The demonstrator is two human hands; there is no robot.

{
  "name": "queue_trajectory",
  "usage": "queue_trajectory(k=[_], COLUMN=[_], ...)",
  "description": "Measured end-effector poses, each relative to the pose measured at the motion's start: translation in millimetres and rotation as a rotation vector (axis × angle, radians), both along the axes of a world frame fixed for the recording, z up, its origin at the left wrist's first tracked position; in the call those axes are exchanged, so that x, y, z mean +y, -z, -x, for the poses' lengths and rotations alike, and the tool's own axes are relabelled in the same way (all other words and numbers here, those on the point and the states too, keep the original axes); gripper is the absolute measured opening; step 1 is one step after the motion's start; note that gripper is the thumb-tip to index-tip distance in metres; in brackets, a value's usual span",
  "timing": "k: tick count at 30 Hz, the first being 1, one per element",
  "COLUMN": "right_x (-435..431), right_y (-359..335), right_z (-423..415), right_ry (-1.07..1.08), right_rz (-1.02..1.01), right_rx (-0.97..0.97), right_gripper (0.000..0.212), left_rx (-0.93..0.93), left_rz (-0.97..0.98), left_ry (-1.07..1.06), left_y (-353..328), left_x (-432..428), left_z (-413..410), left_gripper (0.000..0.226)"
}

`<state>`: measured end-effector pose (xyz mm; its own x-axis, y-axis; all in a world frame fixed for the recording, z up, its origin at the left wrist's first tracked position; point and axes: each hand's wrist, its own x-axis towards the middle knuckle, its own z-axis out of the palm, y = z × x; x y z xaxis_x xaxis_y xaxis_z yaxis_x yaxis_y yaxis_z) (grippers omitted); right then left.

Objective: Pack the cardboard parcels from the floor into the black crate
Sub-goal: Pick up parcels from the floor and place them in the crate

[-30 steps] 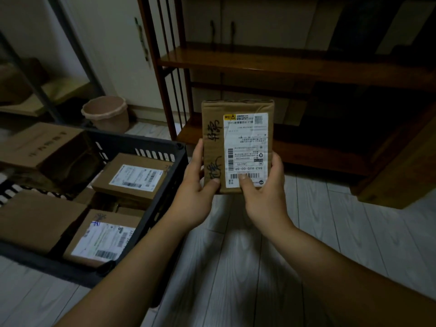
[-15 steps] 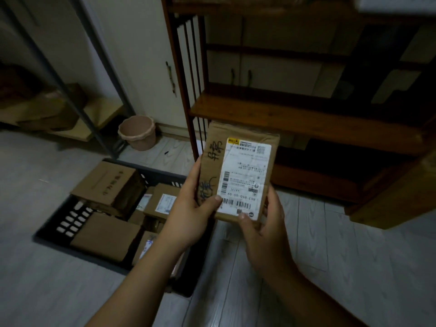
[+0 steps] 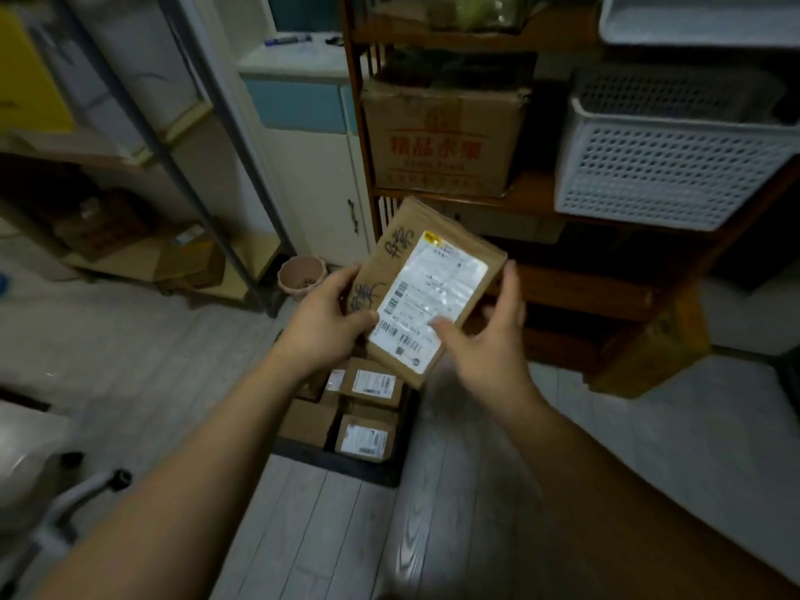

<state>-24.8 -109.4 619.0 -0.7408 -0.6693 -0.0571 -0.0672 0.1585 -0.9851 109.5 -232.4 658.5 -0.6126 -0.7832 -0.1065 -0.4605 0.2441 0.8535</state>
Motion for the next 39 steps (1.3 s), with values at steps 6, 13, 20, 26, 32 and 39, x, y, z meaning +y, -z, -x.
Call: queue_trajectory(k=[6,13,20,26,32,39], right_x=[12,24,-22,-84,-115,-140], right_y=[-53,-70,-81,-80,-79,-48], right_z=[6,-26,-86,-142,-160,-145], right_ry=[0.036,0.045,0.025,0.012,0.012,-0.047], right_rz=[0.001,0.048,0.054,0.055,0.014,-0.092], right_rx=[0.009,-0.056,0.067,0.196,0.242,0.164], right_gripper=[0.041,0.034,0.05,0.059,0.068,0.071], left_rx=[-0.178,0.248,0.249,0.287,0.273,0.173], left_rz=[0.169,-0.005,-0.064,-0.01,-0.031,-0.104], left_ry=[0.091,-0.344,-0.053,-0.036,-0.059,-0.003], left_y=[-65,-76,-86,-99,-91,-45], left_x=[24,33,-18,-89,-138,-164], left_z=[-28,-52,-111,-160,-175,-164], left_gripper=[0.063,0.043,0.086,0.071,0.053,0.066])
